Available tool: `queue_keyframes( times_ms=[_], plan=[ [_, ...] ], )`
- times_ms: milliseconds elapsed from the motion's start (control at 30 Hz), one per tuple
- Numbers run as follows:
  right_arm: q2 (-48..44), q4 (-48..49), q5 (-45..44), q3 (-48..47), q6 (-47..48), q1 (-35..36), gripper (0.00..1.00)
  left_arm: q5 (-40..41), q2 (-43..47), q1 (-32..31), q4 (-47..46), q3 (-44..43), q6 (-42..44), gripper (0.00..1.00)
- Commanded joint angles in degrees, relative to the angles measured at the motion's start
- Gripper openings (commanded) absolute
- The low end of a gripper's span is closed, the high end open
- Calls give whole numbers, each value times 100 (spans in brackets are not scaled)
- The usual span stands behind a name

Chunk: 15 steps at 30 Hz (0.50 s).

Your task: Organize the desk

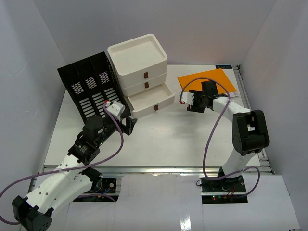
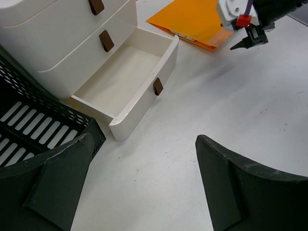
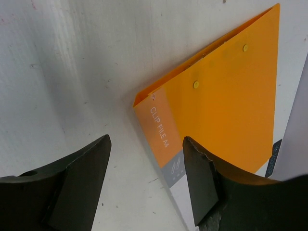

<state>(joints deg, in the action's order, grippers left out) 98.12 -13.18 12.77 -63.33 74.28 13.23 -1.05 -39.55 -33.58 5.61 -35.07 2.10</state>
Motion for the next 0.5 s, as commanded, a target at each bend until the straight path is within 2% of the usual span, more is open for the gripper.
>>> queue_keyframes(
  times_ms=[0,200,467],
  plan=[
    [234,132,-200,-324,271,4,68,-158,48,14,-16,-79,-47,98],
    [555,680,-262,-292,255,4,64,-176,67,18,-23,-79,-41,98],
    [949,1172,-219,-310,118,4,44,-153,30,18,-7,-79,-25,98]
  ],
)
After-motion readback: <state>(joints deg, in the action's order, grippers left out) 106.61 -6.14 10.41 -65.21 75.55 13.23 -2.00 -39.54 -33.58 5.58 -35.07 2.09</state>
